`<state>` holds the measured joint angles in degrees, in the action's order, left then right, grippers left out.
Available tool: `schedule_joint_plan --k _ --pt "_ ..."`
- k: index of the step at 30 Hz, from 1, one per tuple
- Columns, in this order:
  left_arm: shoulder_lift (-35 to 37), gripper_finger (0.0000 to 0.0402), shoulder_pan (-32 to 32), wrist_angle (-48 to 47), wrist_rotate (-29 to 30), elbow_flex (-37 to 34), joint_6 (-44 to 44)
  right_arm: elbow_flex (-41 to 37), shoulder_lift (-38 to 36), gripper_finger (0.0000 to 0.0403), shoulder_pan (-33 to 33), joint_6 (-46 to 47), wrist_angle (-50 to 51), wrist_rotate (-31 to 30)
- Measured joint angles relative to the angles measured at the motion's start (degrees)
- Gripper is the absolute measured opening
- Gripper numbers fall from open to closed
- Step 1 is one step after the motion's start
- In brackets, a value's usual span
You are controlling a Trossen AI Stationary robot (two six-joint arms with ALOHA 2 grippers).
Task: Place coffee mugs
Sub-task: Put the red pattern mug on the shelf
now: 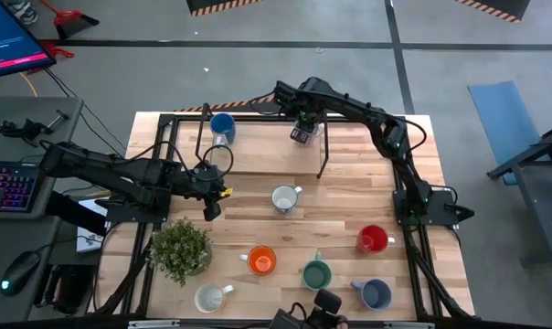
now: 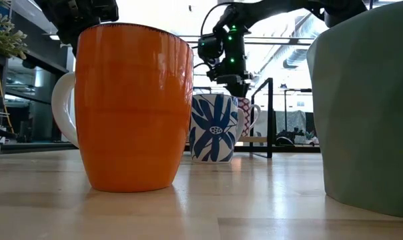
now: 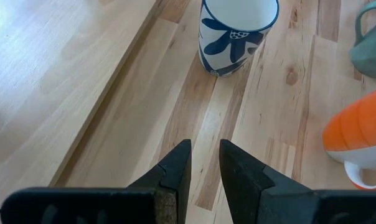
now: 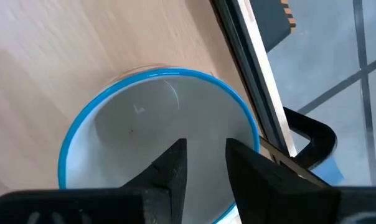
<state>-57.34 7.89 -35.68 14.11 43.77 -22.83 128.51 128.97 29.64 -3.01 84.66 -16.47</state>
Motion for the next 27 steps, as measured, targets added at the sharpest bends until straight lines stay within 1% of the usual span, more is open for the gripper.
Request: schedule_joint_plan --k 21,27 --pt "0.0 0.0074 0.0 -0.02 0.0 0.0 0.02 0.0 -0.02 0.0099 1.26 -0.01 0.81 0.34" --pt "0.0 0.0074 -0.01 -0.02 0.0 0.0 0.2 0.0 -0.02 0.0099 1.08 -0.42 4.0 0.53"
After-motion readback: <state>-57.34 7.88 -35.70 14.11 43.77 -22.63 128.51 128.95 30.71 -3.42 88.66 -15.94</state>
